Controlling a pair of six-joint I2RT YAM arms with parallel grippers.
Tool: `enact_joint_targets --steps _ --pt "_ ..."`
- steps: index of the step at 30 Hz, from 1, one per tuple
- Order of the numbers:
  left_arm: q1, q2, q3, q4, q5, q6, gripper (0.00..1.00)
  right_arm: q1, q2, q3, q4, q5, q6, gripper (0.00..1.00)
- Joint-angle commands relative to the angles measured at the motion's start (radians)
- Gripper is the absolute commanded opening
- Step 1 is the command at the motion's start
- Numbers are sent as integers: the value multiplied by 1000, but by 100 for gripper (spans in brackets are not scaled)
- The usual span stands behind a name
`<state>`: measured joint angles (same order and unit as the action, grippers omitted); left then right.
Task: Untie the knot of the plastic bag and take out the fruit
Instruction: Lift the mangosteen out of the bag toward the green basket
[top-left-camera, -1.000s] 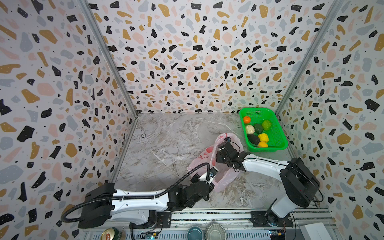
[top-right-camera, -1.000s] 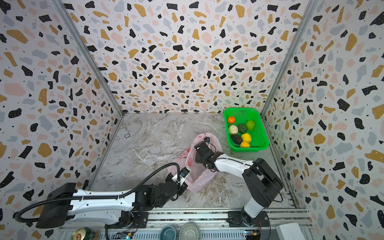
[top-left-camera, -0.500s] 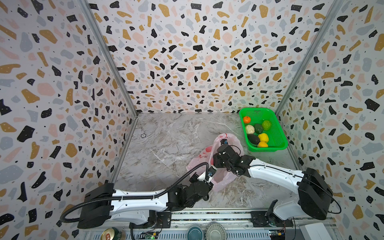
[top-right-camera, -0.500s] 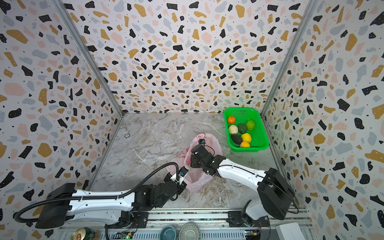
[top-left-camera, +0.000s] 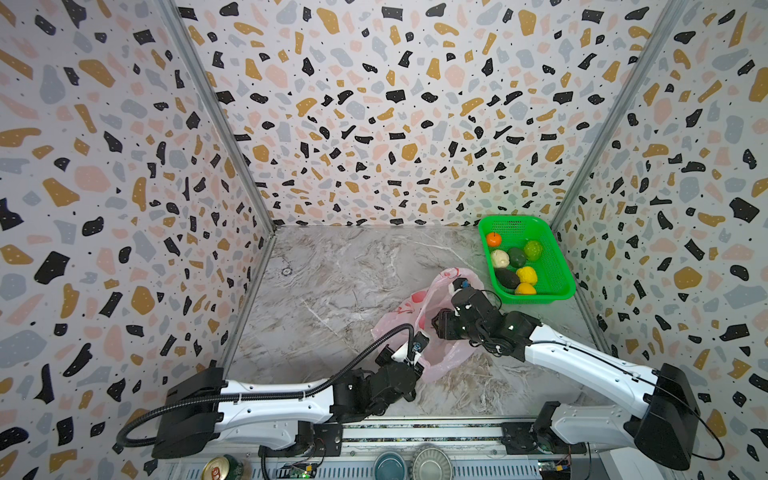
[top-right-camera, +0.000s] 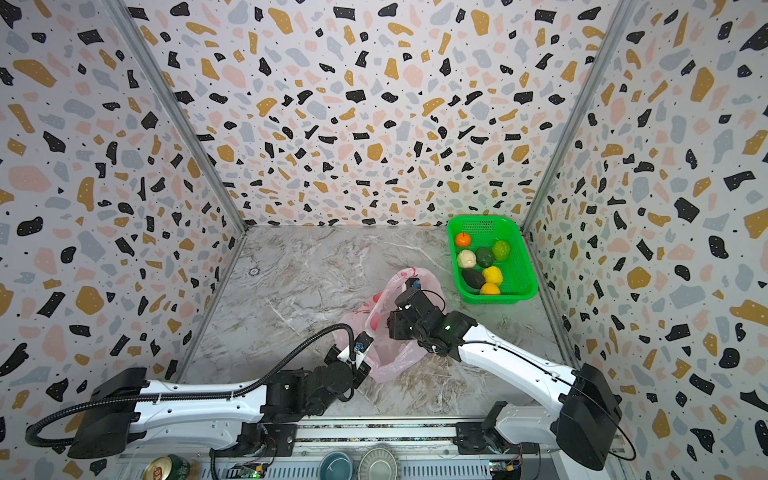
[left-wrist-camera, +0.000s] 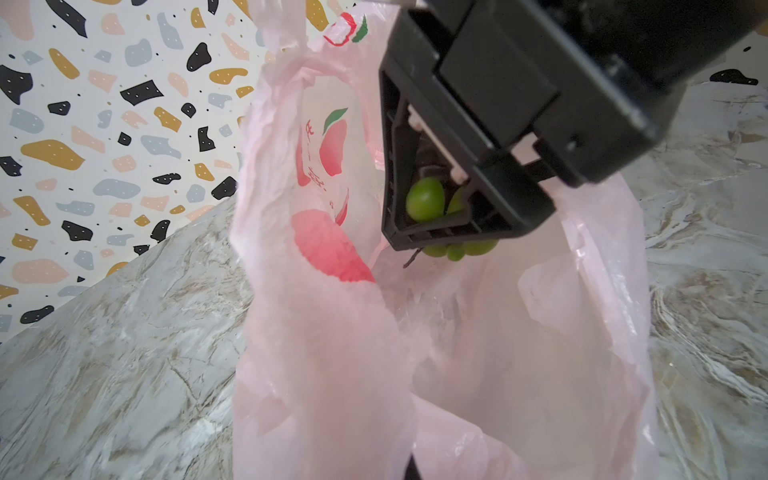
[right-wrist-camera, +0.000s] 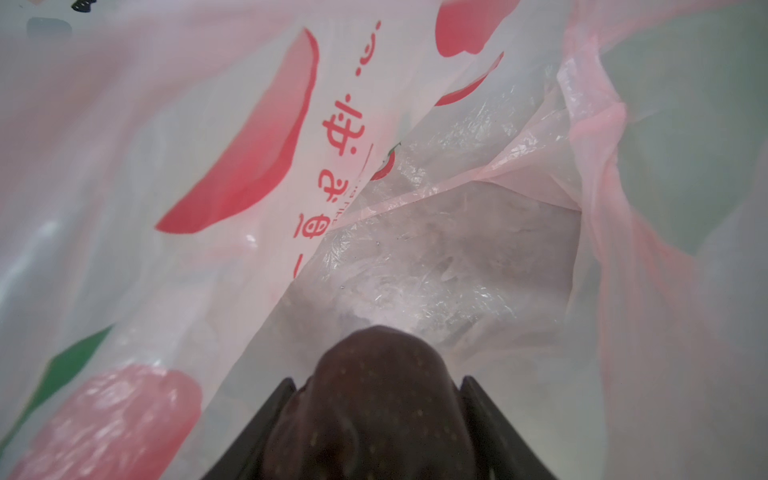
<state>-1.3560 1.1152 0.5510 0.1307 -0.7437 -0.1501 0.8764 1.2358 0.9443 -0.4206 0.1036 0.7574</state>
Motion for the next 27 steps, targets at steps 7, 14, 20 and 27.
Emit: enact_joint_targets --steps 7,14,20,27 --pt "6 -3 1 10 -24 -15 0 -16 -85 135 -129 -5 -5 48" --pt "6 -5 -1 3 -29 -19 0 -152 -120 211 -148 -64 -56 48" --pt "10 -17 -1 -14 -36 -24 0 -334 -114 242 -140 -115 -141 48" --pt "18 -23 -6 -20 -25 -26 0 -610 -27 241 -2 -167 -242 48"
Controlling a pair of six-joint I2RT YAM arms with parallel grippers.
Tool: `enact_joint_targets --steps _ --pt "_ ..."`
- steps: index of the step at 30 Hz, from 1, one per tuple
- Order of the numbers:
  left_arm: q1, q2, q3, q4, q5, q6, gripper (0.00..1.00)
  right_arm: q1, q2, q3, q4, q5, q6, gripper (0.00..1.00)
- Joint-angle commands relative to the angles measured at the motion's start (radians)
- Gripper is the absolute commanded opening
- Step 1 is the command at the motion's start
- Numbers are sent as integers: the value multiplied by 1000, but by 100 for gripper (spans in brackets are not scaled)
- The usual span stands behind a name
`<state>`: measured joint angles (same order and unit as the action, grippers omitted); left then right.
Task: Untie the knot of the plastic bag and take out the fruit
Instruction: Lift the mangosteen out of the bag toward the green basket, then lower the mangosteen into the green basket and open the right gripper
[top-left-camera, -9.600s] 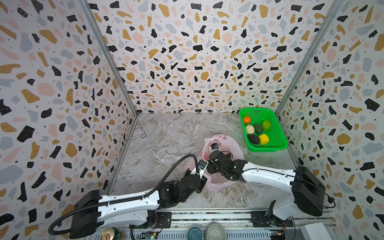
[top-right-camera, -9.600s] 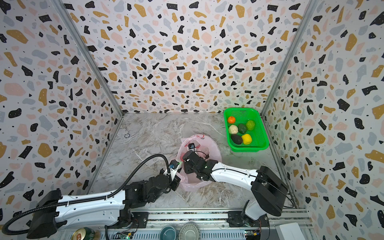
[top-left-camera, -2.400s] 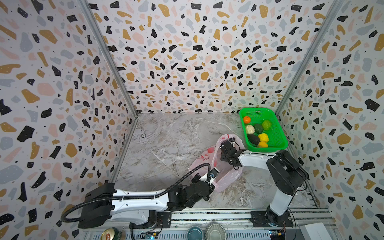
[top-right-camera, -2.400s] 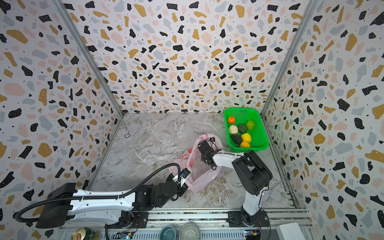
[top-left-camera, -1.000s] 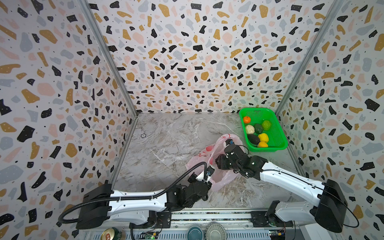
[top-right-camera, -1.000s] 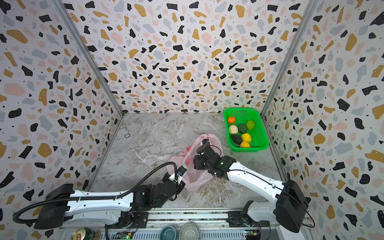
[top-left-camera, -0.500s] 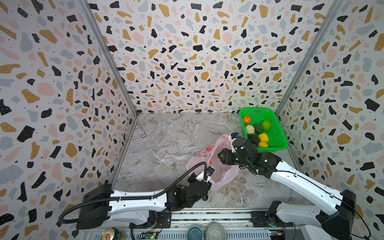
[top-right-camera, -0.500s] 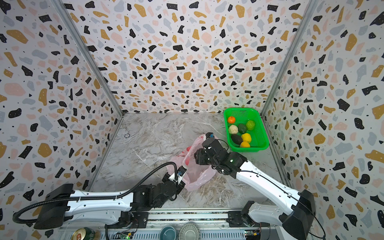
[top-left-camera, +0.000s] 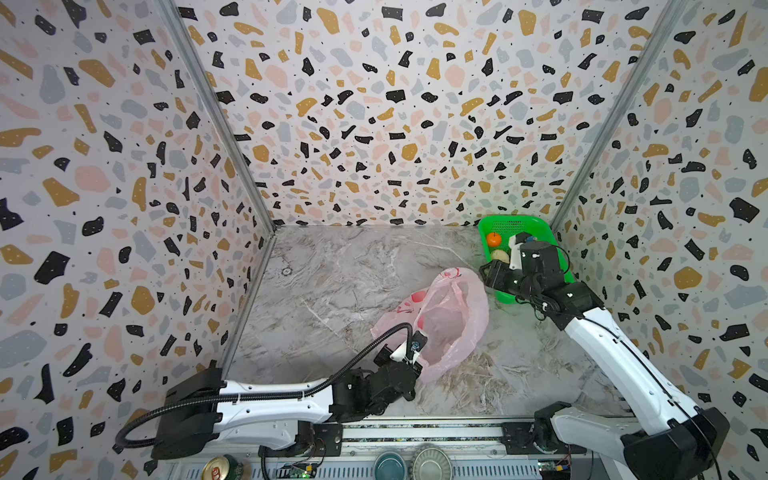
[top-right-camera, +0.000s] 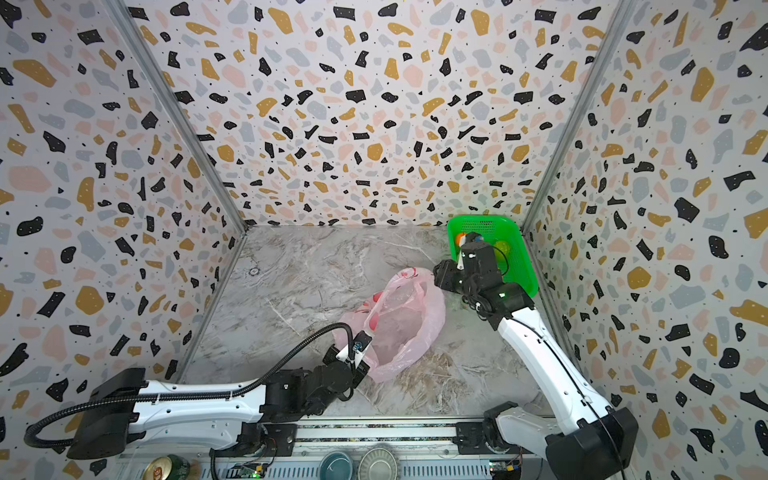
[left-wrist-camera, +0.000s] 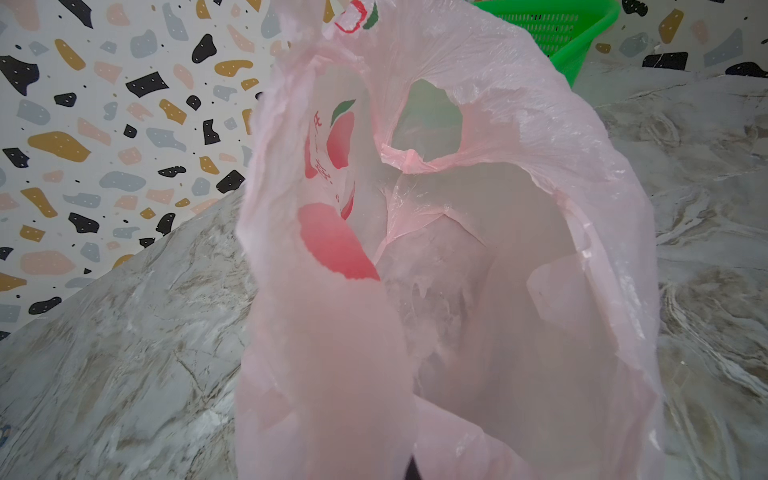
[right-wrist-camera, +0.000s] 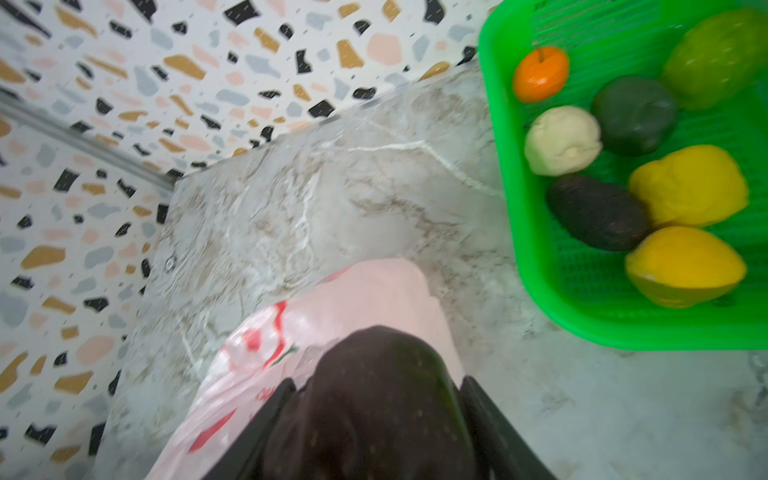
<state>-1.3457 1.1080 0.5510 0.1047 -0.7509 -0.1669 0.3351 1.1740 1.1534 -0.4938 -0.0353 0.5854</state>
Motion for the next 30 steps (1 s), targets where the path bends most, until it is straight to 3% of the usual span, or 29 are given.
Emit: enact_joint_targets --steps 1,14,30 --pt "10 -17 -6 4 -17 -10 0 -97 55 29 97 -28 -81 49" --pt "26 -27 -6 1 -4 -6 0 -415 392 92 290 27 -170 49" --pt "33 -25 -1 3 2 2 0 -536 512 42 318 130 -198 53"
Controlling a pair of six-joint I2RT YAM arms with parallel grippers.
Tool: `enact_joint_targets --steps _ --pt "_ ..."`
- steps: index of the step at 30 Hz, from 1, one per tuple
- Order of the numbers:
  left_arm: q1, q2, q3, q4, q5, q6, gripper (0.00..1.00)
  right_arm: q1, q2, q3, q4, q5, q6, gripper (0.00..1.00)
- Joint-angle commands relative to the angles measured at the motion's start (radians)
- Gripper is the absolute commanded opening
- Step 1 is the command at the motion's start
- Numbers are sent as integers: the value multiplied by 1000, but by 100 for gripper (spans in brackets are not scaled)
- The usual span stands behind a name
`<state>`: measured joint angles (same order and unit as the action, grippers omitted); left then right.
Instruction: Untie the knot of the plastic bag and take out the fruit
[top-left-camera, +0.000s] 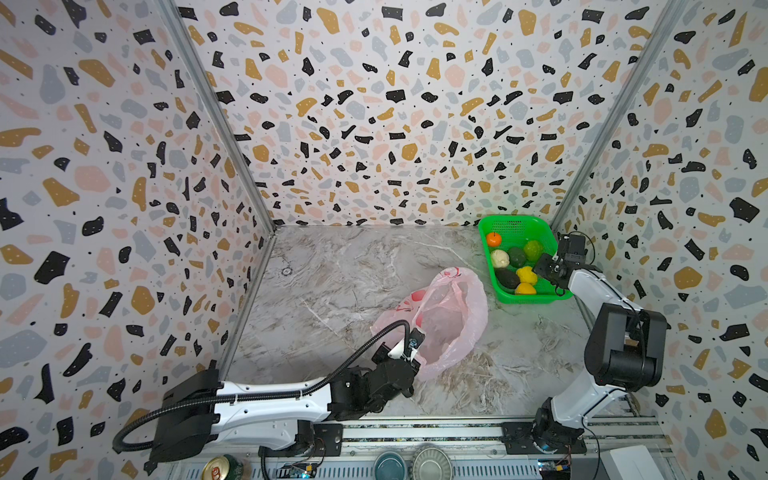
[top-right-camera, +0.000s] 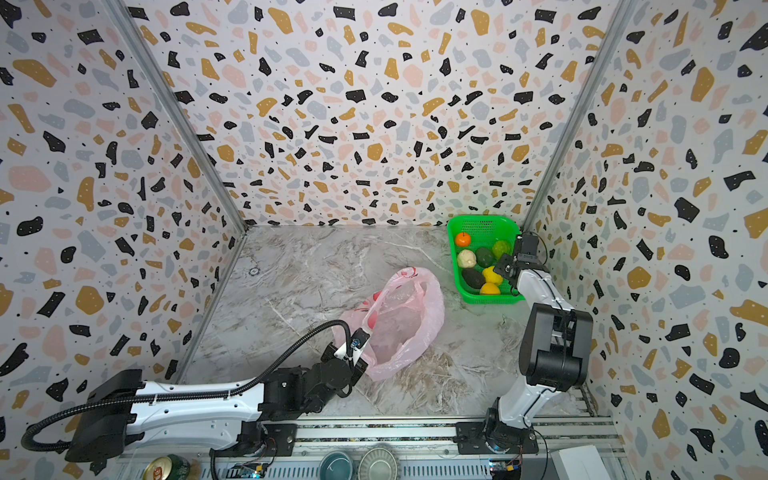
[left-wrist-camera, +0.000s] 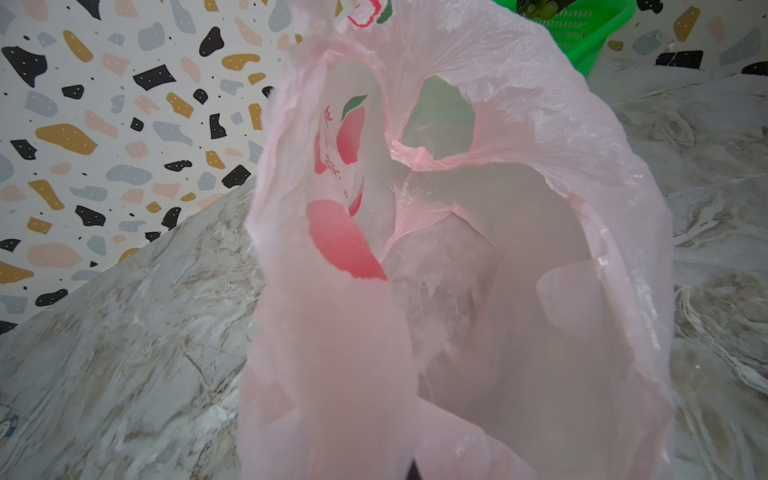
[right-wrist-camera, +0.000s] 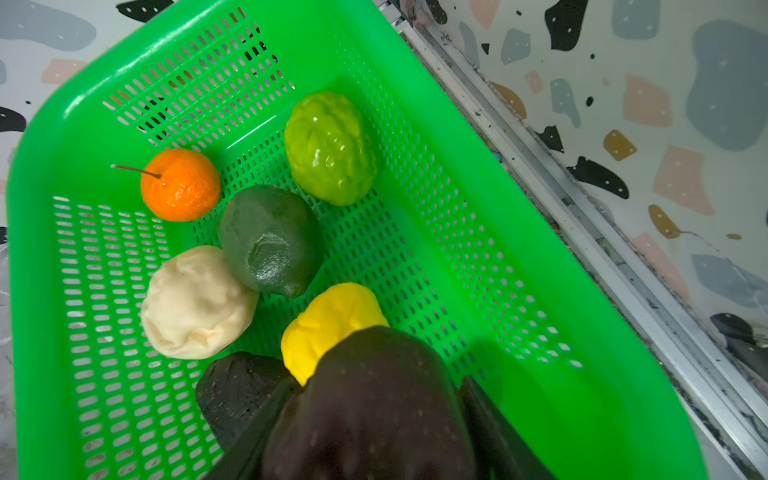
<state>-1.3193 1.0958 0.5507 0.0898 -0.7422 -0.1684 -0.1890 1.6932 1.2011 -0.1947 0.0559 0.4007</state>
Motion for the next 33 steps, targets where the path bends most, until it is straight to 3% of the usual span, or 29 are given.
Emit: enact_joint_targets --steps 1,9,22,25,33 --pt "6 -12 0 18 -6 4 0 -16 -7 -8 20 41 -15 54" --pt "6 -10 1 19 -3 3 0 -21 -7 9 -3 38 -32 78" --pt "26 -5 6 21 -5 7 0 -16 -100 -10 -31 -19 -18 83" --pt "78 -8 8 34 23 14 0 5 -160 -44 -43 -41 -17 83" --pt "361 94 60 154 247 147 0 71 -375 -213 -84 -111 5 86"
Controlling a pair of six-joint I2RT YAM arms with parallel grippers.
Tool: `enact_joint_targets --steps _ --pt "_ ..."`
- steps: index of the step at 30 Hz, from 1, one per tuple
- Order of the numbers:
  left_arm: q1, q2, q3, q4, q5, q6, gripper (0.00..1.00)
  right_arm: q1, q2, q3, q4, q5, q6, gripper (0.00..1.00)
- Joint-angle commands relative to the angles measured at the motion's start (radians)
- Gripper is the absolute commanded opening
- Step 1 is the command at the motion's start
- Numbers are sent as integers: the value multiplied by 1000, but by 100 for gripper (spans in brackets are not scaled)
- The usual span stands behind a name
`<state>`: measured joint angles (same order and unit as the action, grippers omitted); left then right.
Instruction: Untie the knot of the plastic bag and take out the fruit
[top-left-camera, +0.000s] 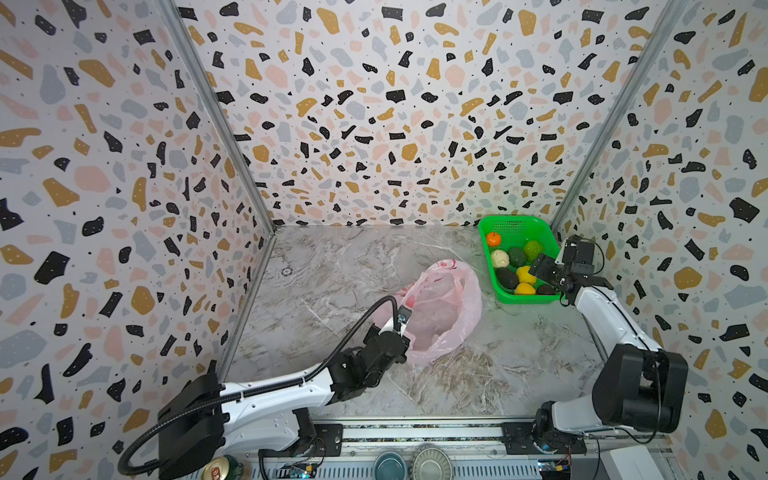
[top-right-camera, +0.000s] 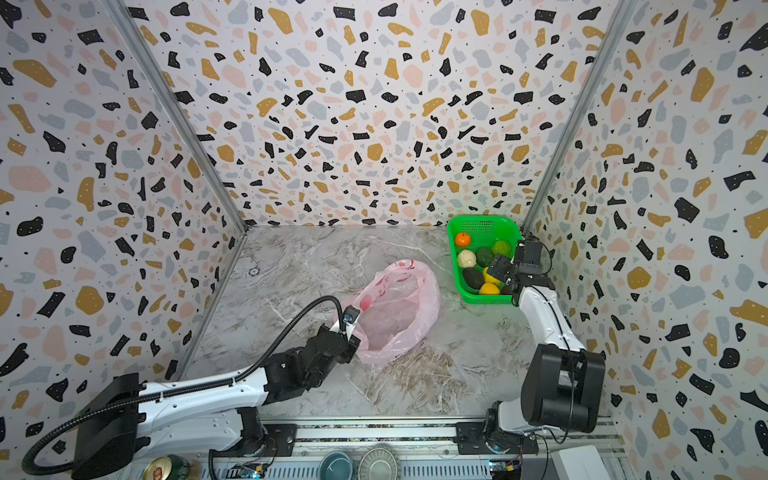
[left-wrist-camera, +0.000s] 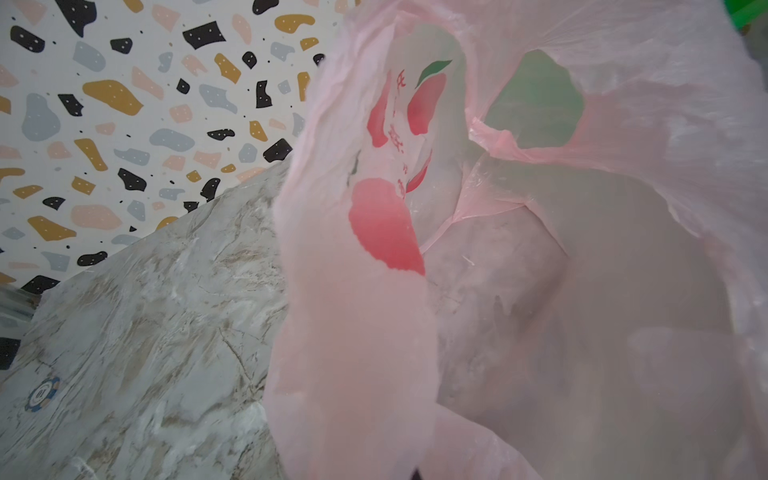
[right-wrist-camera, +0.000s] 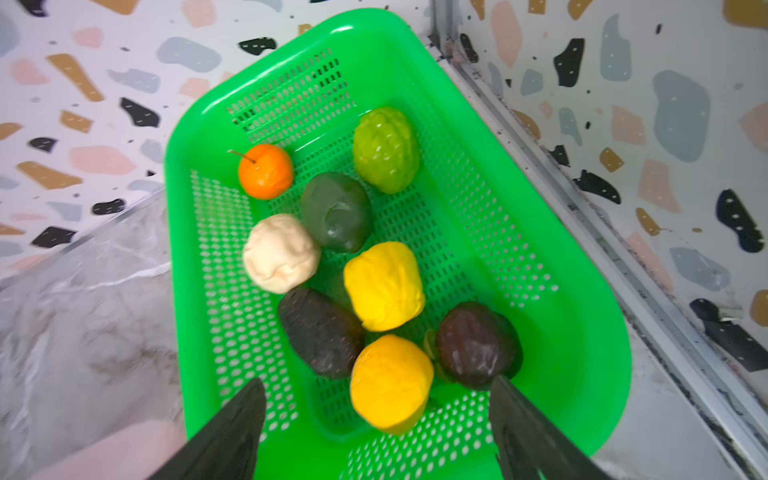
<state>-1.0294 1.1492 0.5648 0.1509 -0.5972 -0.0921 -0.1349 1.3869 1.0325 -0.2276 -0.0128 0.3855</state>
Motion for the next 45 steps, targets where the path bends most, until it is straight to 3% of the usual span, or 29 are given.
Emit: enact_joint_targets --steps 1,8,11,14,17,26,29,36,40,45 --pt "105 67 57 93 144 82 0 25 -94 -65 -59 -53 26 86" --pt "219 198 134 153 286 91 0 76 -215 -143 -97 -100 58 87" --pt "232 189 153 117 368 69 44 91 -234 -148 -108 -117 58 88" --pt "232 139 143 56 420 51 81 104 -251 -145 -119 -118 54 90" --pt "232 60 128 -17 441 29 100 109 -268 -148 -121 -129 53 93" --pt "233 -258 26 -151 653 -2 100 139 -281 -157 -108 -147 41 96" --pt "232 -334 28 -210 652 -34 100 155 -295 -174 -81 -156 29 97" --pt "233 -616 -42 -184 266 -48 99 171 -337 -295 40 -164 -42 99" --pt "254 -598 -42 -212 69 -34 99 193 -336 -333 105 -122 -90 99" --pt "354 -530 -61 -114 -32 2 99 221 -330 -394 249 -51 -171 99"
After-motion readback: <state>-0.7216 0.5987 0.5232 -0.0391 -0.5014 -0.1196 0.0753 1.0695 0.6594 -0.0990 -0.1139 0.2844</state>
